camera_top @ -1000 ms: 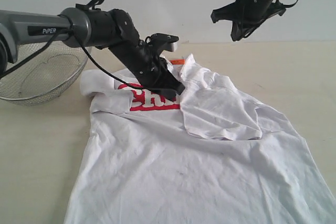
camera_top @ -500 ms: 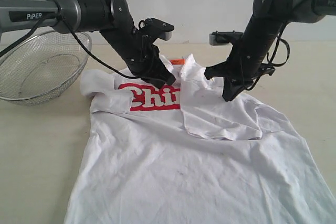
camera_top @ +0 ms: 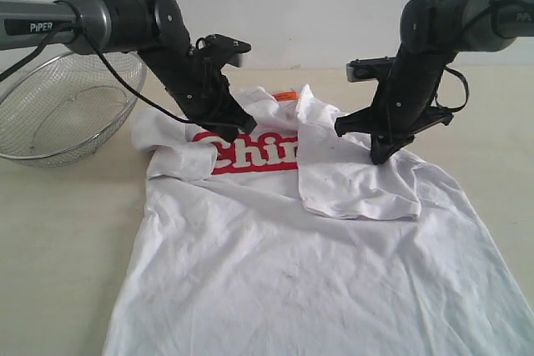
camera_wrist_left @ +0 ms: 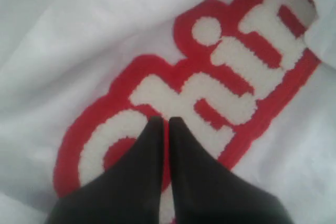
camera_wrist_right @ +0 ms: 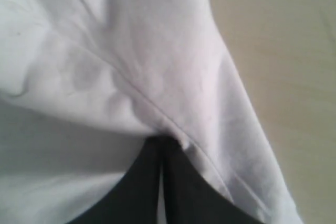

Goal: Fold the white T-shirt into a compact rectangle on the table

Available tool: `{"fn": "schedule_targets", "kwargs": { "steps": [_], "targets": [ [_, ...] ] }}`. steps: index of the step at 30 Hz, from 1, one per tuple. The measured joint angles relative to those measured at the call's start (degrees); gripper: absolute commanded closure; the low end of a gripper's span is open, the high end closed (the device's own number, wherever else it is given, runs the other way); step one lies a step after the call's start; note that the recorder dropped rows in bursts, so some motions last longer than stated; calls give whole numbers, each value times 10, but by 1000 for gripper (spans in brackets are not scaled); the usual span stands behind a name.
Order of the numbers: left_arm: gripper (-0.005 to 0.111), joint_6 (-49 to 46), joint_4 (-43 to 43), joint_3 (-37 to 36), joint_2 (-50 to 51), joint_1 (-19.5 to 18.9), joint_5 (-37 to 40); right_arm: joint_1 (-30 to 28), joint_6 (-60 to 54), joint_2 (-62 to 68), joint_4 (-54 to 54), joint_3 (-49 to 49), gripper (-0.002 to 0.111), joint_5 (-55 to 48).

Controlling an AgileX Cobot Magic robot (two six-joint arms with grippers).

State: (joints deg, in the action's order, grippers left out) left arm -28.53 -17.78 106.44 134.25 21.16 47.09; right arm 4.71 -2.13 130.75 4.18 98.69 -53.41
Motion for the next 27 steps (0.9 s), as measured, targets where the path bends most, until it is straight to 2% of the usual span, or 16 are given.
{"fn": "schedule_targets", "kwargs": {
  "steps": [10,15,22,27],
  "targets": [
    [102,0,2,0,0,-5,1,-45,32,1,-17,0,108,24],
    [102,0,2,0,0,-6,-3,-63,2,2,-16,0,108,37],
    [102,7,2,0,0,-6,-7,-52,-174,-13,168,-1,108,37],
    [102,9,-4,0,3,-6,-5,-15,-212,-58,205,2,108,58]
  ]
}}
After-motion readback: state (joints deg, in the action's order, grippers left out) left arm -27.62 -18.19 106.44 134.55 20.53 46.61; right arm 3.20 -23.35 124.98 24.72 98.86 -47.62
